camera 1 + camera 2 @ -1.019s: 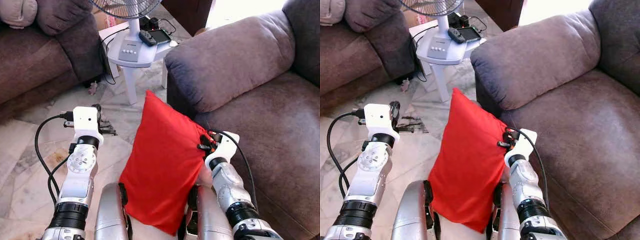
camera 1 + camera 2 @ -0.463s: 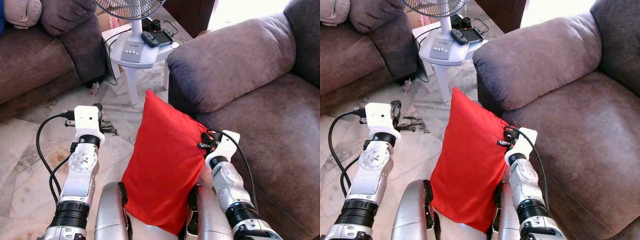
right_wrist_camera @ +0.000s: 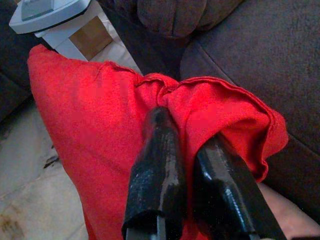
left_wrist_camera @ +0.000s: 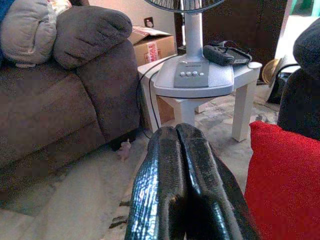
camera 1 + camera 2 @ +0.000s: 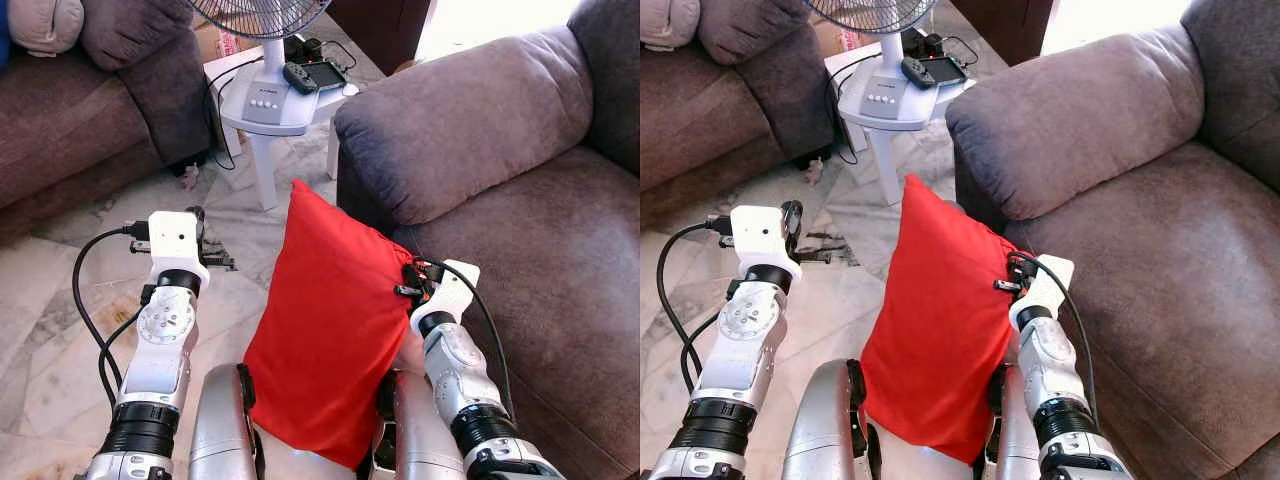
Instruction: Move the pillow to the sofa from floor
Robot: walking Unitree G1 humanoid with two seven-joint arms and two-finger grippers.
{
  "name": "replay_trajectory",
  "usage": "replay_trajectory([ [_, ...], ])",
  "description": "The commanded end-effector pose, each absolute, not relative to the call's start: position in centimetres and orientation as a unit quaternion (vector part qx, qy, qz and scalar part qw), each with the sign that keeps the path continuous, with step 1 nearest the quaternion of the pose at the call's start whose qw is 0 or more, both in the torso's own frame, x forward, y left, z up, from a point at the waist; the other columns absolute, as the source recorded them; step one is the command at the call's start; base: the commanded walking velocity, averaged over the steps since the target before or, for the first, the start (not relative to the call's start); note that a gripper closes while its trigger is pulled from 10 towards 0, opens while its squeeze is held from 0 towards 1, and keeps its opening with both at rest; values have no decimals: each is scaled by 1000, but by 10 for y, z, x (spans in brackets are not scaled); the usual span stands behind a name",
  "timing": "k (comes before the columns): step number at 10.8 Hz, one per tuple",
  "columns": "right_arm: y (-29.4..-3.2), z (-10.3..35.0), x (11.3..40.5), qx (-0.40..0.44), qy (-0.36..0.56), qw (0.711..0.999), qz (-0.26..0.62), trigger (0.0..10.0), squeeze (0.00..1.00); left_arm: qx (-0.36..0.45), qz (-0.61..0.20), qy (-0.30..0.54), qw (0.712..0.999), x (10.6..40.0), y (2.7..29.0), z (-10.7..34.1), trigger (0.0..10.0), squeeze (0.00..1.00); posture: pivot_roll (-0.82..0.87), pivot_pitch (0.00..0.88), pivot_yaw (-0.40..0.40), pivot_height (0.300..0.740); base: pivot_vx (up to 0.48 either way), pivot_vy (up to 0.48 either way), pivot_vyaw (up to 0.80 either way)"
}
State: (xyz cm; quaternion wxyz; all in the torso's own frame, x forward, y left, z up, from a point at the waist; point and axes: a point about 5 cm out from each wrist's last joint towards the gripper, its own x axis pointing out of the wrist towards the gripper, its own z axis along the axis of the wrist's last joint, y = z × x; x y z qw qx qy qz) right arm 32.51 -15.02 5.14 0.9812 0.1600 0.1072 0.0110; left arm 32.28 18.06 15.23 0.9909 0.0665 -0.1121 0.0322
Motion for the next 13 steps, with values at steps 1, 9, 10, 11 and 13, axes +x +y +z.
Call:
replay_trajectory([
  [1,-159,72,332,152,48,987,2,10000,0,68,28,-111,991,323,179,152,10000,0,91,185,-48,577,0,0,0],
  [9,-157,72,332,159,45,986,5,10000,0,65,19,-107,992,324,176,151,10000,0,93,189,-49,589,0,0,0],
  [10,-158,72,332,159,46,986,3,10000,0,65,19,-107,992,324,176,151,10000,0,94,189,-49,607,0,0,0],
  [11,-157,72,332,159,45,986,4,10000,0,65,18,-107,992,324,176,151,10000,0,94,189,-49,620,0,0,0],
  [13,-158,73,332,159,44,986,5,10000,0,64,16,-107,992,324,175,151,10000,0,93,188,-49,655,0,0,0],
])
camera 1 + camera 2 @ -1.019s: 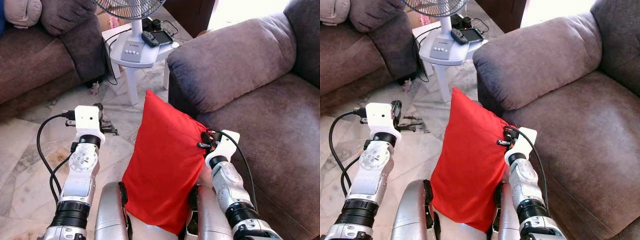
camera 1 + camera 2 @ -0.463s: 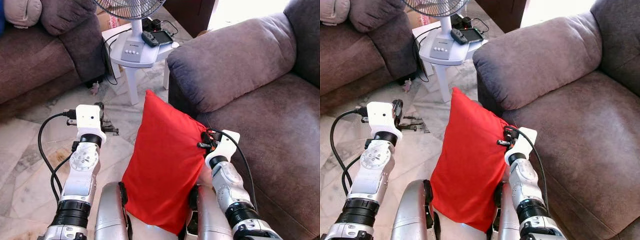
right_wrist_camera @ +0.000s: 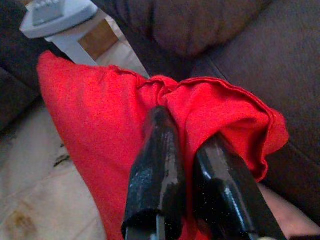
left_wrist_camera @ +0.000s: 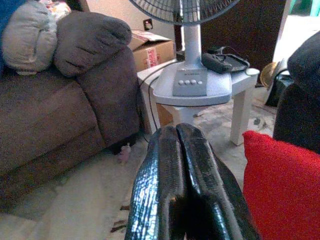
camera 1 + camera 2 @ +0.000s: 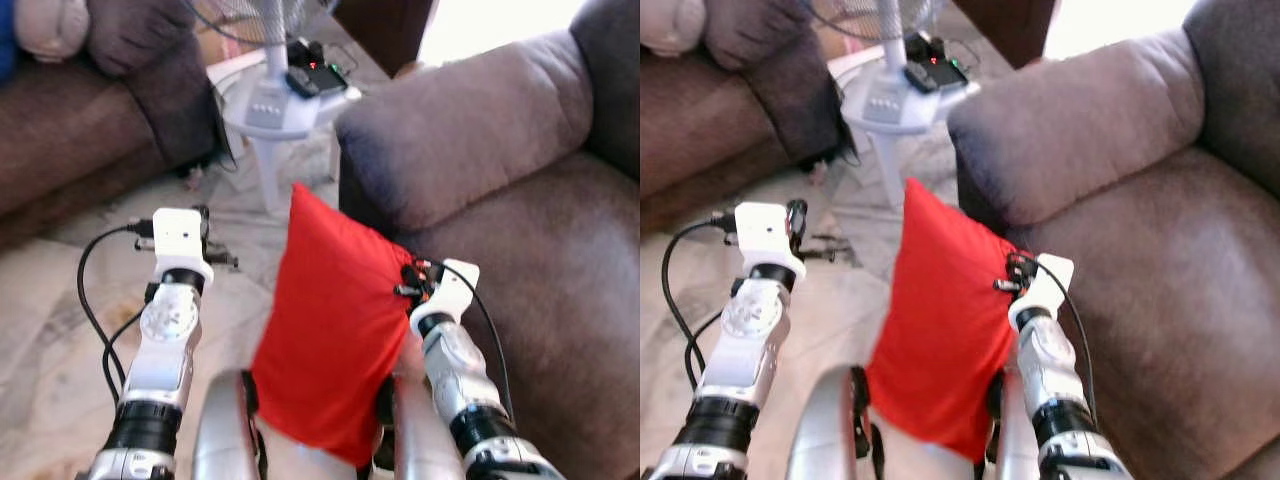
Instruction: Move the pillow to the sofa from floor
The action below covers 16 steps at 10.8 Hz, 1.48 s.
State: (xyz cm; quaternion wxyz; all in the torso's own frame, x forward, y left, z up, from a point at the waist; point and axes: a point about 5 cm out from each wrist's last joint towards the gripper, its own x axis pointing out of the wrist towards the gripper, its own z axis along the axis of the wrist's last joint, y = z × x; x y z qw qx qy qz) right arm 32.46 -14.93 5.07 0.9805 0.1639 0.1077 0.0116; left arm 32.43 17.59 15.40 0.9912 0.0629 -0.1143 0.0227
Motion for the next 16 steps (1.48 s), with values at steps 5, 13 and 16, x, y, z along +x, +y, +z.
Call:
replay_trajectory([
  [5,-157,72,333,161,49,986,5,10000,0,63,14,-106,992,324,174,151,10000,0,94,187,-51,736,0,0,0],
  [13,-155,77,334,174,31,984,11,10000,0,63,5,-108,992,325,173,153,10000,0,102,180,-43,740,0,0,0],
  [16,-155,77,334,177,30,984,8,10000,0,62,2,-107,992,325,172,153,10000,0,103,181,-40,740,0,0,0],
])
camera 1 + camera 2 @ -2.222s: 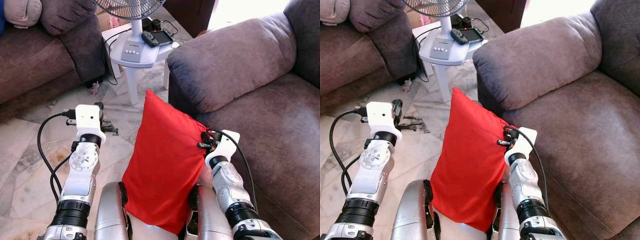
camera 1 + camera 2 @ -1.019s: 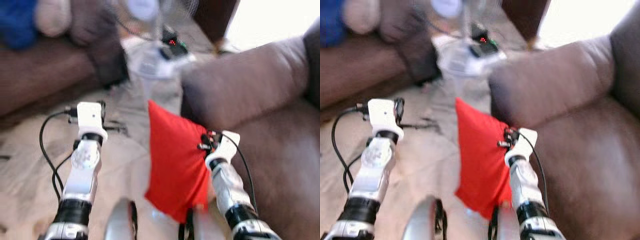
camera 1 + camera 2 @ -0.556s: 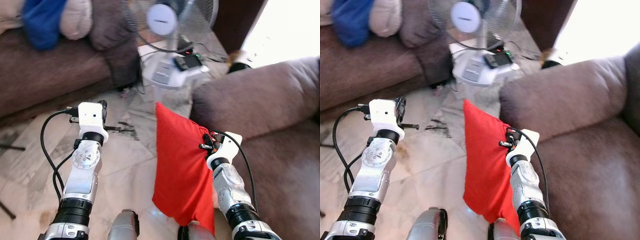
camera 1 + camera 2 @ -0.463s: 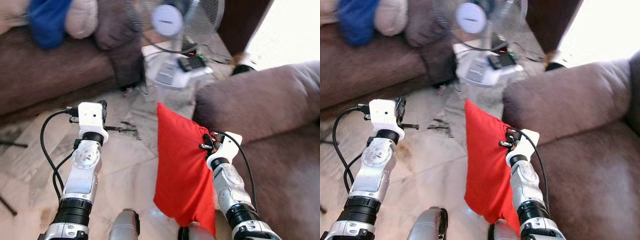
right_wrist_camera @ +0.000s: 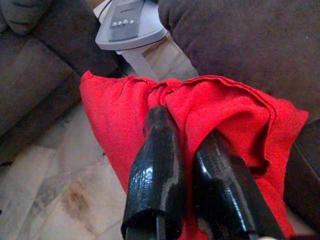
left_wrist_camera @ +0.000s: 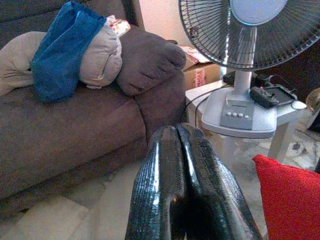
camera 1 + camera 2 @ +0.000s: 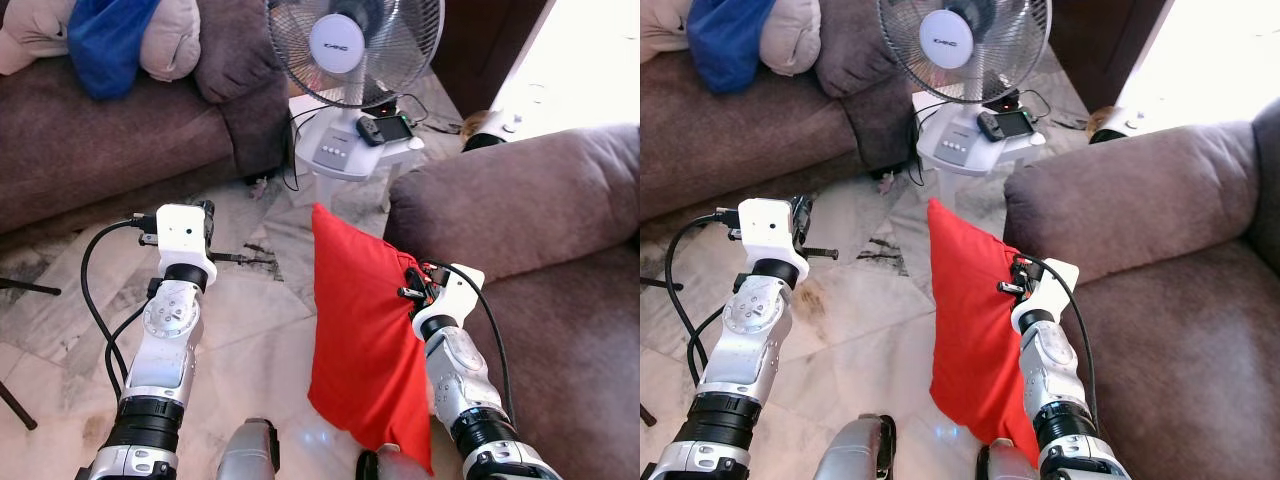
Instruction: Move the pillow to the sofa from floor
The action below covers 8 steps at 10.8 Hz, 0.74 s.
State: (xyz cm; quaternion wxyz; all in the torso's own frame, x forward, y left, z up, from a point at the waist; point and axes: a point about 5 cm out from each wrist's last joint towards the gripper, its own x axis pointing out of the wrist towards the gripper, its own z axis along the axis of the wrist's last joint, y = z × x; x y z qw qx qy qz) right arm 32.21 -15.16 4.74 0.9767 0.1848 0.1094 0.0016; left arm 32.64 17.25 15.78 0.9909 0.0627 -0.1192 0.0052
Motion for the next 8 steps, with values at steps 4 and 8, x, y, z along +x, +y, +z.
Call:
replay_trajectory([
  [4,-153,76,336,179,30,983,9,10000,0,65,-3,-107,992,327,173,154,10000,0,128,145,-27,740,0,0,0],
  [8,-153,88,345,171,10,985,11,10000,0,68,-4,-111,992,339,175,159,10000,0,121,76,-12,740,0,0,0],
])
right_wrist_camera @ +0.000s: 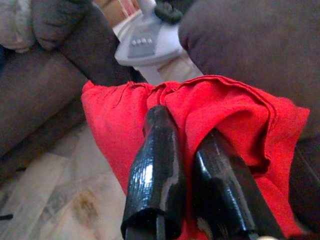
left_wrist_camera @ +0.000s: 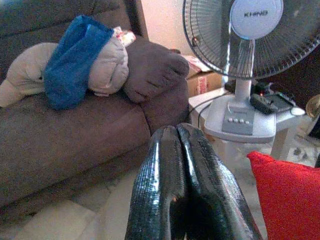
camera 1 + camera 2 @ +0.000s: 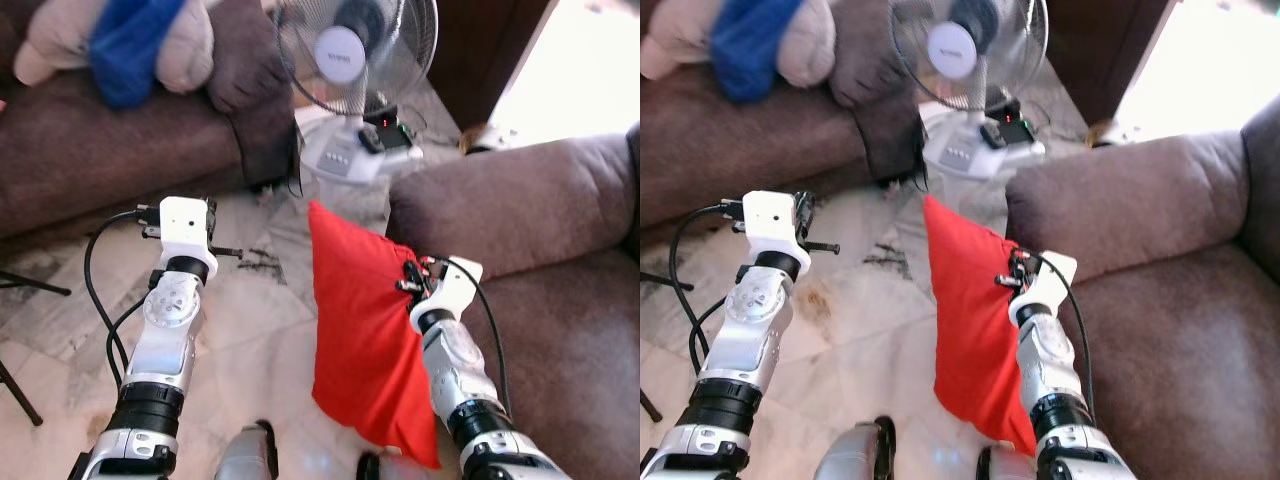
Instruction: Move the pillow to the sofa from floor
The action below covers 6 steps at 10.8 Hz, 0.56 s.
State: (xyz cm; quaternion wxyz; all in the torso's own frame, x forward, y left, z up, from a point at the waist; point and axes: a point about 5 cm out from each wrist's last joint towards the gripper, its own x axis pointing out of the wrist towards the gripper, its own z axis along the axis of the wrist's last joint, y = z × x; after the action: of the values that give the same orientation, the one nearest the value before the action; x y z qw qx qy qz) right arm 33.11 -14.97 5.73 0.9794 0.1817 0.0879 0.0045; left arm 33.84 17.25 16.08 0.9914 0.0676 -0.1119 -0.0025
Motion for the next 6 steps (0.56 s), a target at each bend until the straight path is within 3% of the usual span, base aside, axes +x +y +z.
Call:
replay_trajectory([
  [1,-154,89,346,169,9,986,9,10000,0,67,-6,-110,992,341,174,159,10000,0,117,42,-9,740,0,0,0],
  [6,-167,103,353,165,-19,986,-6,10000,0,62,-14,-115,991,350,168,161,10000,0,100,0,-11,740,0,0,0],
])
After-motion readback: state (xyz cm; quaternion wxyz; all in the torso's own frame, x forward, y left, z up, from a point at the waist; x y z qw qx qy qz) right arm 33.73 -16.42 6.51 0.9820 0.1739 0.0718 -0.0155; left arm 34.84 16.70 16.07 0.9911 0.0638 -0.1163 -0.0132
